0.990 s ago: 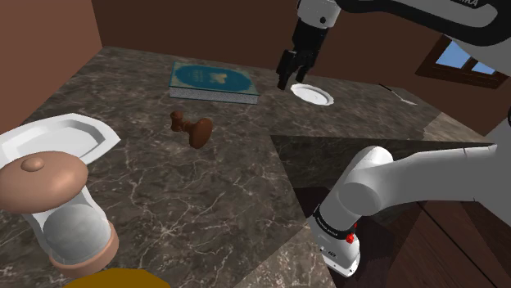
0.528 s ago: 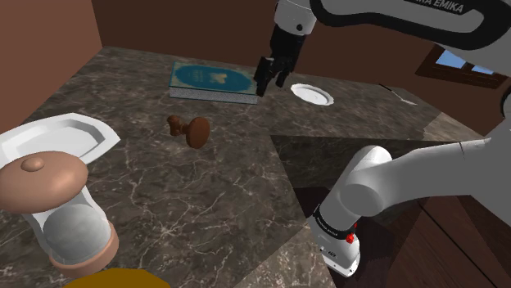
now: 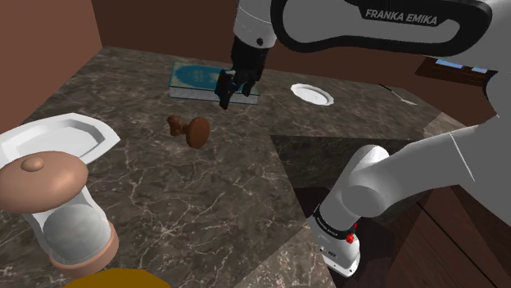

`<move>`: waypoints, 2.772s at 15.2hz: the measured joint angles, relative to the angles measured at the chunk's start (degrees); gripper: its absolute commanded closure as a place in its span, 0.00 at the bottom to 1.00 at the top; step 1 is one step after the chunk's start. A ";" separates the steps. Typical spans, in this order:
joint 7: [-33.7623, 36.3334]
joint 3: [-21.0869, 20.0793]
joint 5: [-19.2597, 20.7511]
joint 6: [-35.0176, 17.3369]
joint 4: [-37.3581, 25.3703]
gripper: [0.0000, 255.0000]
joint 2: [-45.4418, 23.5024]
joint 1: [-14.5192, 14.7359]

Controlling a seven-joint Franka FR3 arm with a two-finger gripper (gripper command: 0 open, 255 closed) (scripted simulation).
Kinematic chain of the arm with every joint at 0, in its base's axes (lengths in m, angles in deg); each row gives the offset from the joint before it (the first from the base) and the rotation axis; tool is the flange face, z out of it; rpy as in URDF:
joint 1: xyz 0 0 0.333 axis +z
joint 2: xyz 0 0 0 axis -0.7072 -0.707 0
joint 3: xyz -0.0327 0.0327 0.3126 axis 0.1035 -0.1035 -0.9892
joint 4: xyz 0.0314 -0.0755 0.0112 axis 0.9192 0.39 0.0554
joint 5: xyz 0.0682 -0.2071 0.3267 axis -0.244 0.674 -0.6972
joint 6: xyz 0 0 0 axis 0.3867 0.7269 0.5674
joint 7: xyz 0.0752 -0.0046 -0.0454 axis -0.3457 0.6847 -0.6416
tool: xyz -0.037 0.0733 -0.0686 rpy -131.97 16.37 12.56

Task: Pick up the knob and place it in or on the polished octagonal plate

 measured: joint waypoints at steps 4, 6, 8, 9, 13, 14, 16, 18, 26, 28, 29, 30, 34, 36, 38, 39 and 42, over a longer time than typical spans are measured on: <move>2.88 -4.37 0.33 -4.48 -1.58 0.00 -4.37 0.86; 4.65 -6.86 1.05 -7.08 -2.90 0.00 -7.54 0.97; 6.24 -9.05 2.03 -9.03 -4.34 0.00 -10.21 1.03; 6.89 -9.90 2.50 -10.01 -4.69 0.00 -11.30 1.02; 7.85 -10.97 3.21 -13.21 -3.32 0.00 -12.95 0.89; 8.14 -11.21 3.43 -14.00 -3.03 0.00 -13.49 0.79; 8.37 -11.40 3.76 -15.45 -2.25 0.00 -14.19 0.59; 8.52 -11.52 3.93 -16.36 -1.68 0.00 -14.57 0.50; 8.54 -11.50 4.03 -16.72 -1.57 1.00 -14.65 0.43; 8.53 -11.52 4.02 -16.69 -1.55 1.00 -14.70 0.43; 8.54 -11.52 4.02 -16.68 -1.55 1.00 -14.71 0.43; 8.54 -11.53 4.02 -16.68 -1.55 1.00 -14.72 0.43; 8.54 -11.53 4.01 -16.68 -1.53 1.00 -14.71 0.44; 8.35 -11.41 3.92 -15.80 -2.25 1.00 -14.54 0.46; 8.08 -11.21 3.72 -14.35 -3.33 1.00 -14.12 0.54; 7.85 -11.06 3.69 -13.71 -3.93 1.00 -14.05 0.50; 7.49 -10.83 3.66 -11.34 -6.29 1.00 -14.01 0.43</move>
